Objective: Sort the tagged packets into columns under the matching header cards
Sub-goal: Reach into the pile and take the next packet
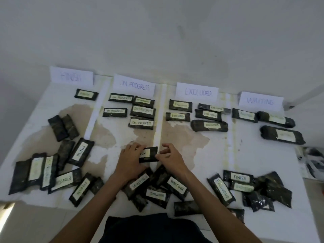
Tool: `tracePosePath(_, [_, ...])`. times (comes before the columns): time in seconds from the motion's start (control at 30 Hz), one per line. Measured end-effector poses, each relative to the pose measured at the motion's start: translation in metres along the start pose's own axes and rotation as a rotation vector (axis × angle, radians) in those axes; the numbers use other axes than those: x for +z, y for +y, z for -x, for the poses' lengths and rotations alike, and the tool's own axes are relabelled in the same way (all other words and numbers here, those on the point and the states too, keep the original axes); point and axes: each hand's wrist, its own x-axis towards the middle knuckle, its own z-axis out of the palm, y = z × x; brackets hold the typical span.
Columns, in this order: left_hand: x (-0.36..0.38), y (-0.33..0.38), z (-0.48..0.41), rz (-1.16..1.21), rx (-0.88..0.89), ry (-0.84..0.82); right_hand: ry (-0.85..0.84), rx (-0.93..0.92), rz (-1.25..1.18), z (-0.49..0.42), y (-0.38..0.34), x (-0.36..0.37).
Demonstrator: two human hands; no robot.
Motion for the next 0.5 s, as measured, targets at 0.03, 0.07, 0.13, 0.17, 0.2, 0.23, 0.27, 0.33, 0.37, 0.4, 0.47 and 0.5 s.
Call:
tracePosePath(0.03, [-0.005, -0.012, 0.003, -0.001, -0.017, -0.001, -0.024, -0.014, 0.041, -0.001, -0.005, 0.007])
tracePosePath(0.07, [-0.01, -0.024, 0.006, -0.001, -0.03, -0.004, -0.048, -0.032, 0.081, -0.003, -0.01, 0.015])
tracePosePath(0.13, [-0.02, -0.048, 0.011, -0.019, -0.037, 0.005, -0.081, -0.064, 0.145, -0.006, -0.02, 0.031])
tracePosePath(0.17, [-0.024, -0.061, 0.013, -0.026, -0.04, 0.012, -0.094, -0.073, 0.169, -0.008, -0.025, 0.041])
tracePosePath(0.2, [-0.029, -0.074, 0.014, -0.031, -0.042, 0.016, -0.107, -0.083, 0.194, -0.01, -0.03, 0.05])
tracePosePath(0.23, [-0.035, -0.087, 0.014, -0.033, -0.043, 0.018, -0.116, -0.096, 0.224, -0.012, -0.035, 0.059])
tracePosePath(0.27, [-0.041, -0.099, 0.014, -0.031, -0.044, 0.021, -0.119, -0.109, 0.254, -0.015, -0.041, 0.069])
tracePosePath(0.33, [-0.053, -0.123, 0.014, -0.025, -0.056, 0.028, -0.121, -0.123, 0.284, -0.02, -0.052, 0.09])
tracePosePath(0.37, [-0.059, -0.135, 0.014, -0.022, -0.059, 0.037, -0.122, -0.131, 0.288, -0.022, -0.057, 0.101])
tracePosePath(0.4, [-0.065, -0.146, 0.013, -0.019, -0.061, 0.048, -0.122, -0.139, 0.297, -0.024, -0.063, 0.111])
tracePosePath(0.47, [-0.079, -0.167, 0.012, -0.011, -0.077, 0.068, -0.127, -0.162, 0.328, -0.029, -0.074, 0.132])
tracePosePath(0.5, [-0.085, -0.178, 0.012, -0.011, -0.087, 0.074, -0.134, -0.172, 0.346, -0.032, -0.08, 0.143])
